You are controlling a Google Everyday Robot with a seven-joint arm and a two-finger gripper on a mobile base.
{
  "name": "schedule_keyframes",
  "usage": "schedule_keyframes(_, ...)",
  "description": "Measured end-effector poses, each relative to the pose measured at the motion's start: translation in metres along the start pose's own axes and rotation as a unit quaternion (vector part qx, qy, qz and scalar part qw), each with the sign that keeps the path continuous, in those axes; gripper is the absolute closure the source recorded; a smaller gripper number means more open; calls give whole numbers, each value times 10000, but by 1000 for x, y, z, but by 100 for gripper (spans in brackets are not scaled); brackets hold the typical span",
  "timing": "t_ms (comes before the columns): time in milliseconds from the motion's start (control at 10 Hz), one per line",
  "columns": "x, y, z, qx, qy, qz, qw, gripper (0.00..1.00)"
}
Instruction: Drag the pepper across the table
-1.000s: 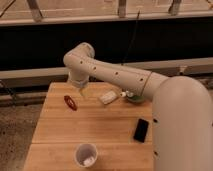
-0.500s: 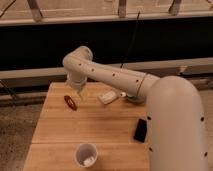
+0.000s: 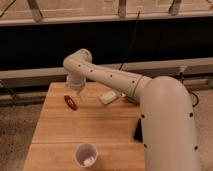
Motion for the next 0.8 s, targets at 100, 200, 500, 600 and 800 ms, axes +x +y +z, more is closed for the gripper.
schedule_keyframes(100, 0, 0, 7, -37, -41, -76, 10000, 20)
schedule_keyframes(200, 0, -1, 12, -57, -73, -163, 9998, 20)
schedule_keyframes(500, -1, -3, 27, -175, -187, -371, 9990, 20)
schedule_keyframes(600, -3, -4, 37, -246, -237, -437, 9985, 20)
schedule_keyframes(800, -6, -6, 51, -339, -301, -539, 9975, 20)
